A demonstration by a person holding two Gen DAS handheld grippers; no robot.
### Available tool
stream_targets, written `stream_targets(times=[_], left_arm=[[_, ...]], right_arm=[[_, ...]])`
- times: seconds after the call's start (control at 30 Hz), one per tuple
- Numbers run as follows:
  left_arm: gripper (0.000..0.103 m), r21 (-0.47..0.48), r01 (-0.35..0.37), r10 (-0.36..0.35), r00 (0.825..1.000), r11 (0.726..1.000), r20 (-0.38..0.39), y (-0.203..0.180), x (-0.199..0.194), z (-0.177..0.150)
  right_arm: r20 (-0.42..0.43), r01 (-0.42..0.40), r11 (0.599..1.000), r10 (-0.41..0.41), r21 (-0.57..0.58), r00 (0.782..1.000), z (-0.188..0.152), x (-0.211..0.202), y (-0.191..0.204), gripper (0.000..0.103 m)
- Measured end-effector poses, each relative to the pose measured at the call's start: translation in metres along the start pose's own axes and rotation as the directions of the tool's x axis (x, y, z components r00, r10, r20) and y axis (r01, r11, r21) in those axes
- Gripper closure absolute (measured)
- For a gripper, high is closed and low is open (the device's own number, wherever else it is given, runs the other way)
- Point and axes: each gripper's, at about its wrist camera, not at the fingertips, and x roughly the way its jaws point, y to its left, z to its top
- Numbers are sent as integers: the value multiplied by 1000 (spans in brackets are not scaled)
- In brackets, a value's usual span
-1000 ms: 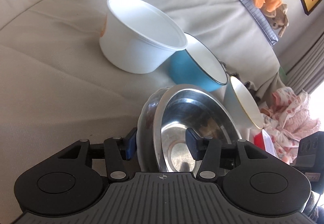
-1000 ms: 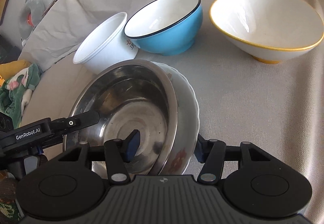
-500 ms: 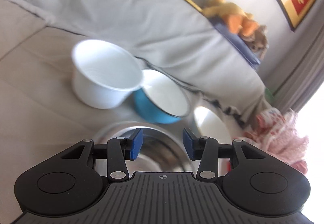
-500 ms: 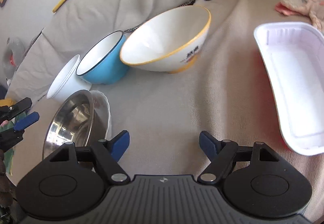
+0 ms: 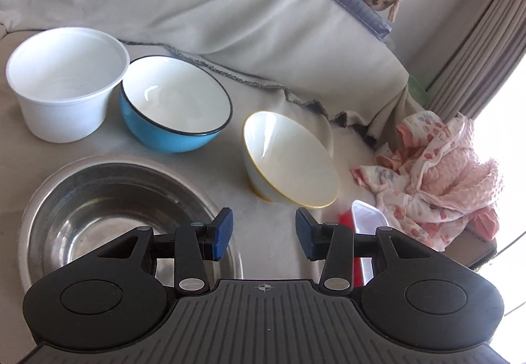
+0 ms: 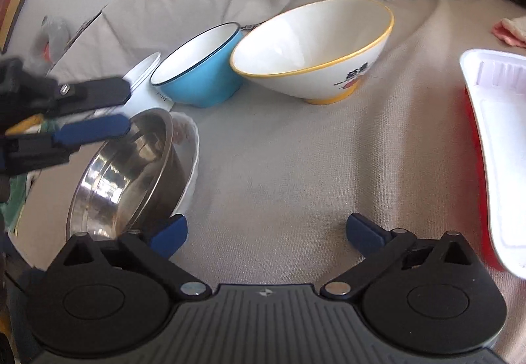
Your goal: Organize plates and bowls
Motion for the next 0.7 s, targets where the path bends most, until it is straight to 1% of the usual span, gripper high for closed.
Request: stream_targets(times=[0.03,0.1,0.17,0.23,0.3,0.33,0.37,0.4,0.43,0.5,0.53,0.57,0.6,0.63,0.67,0.7], left_arm=[[57,-14,-1,1,1000,1000,-3,-2,5,4],[58,-41,5,-5,1000,999,-7,-4,14,13],[58,-61,-1,0,1000,998,-5,-5,23,21],[58,-73,-26,25,1000,997,-11,-6,36,29],[58,-75,-59,58,998,995,-13,-7,52,38],[58,-78,-78,77,997,994,-15,-6,60,43],[58,-77,-95,94,995,992,-17,-5,69,48],[58,-75,-111,109,994,991,-19,-4,78,52],[58,-72,-130,129,991,989,-22,-3,86,56],[58,-72,-152,150,988,986,-35,-1,100,62],[58,-73,-147,145,989,986,-40,-2,106,65],[58,-70,-136,133,990,988,-44,-2,111,66],[58,-62,-123,120,992,990,-49,-3,116,67],[62,-57,-109,106,992,992,-64,-4,121,68],[63,-54,-109,104,991,993,-89,-5,126,68],[63,-48,-113,107,988,992,-109,-6,128,68]], right_arm=[[-14,-13,1000,13,-18,1000,2,-1,-2,1],[4,2,1000,-2,-25,1000,8,-13,-5,22],[98,35,998,-30,-44,995,16,-35,-9,23],[187,94,995,-89,-18,978,33,-53,-18,23],[227,119,992,-126,44,966,55,-59,-36,23],[228,128,989,-142,75,963,68,-57,-47,23],[226,141,985,-160,97,961,80,-52,-56,32],[218,157,981,-178,109,960,91,-44,-63,47],[205,168,979,-190,118,960,102,-34,-69,52],[184,165,976,-190,144,964,119,-13,-80,57],[166,157,974,-184,163,969,124,-2,-85,58],[146,142,973,-170,183,975,129,7,-90,63],[127,120,972,-147,200,981,132,17,-93,70],[103,91,971,-116,219,988,132,26,-95,72],[84,73,968,-96,239,992,132,34,-97,75],[79,76,966,-99,248,992,130,37,-97,75]])
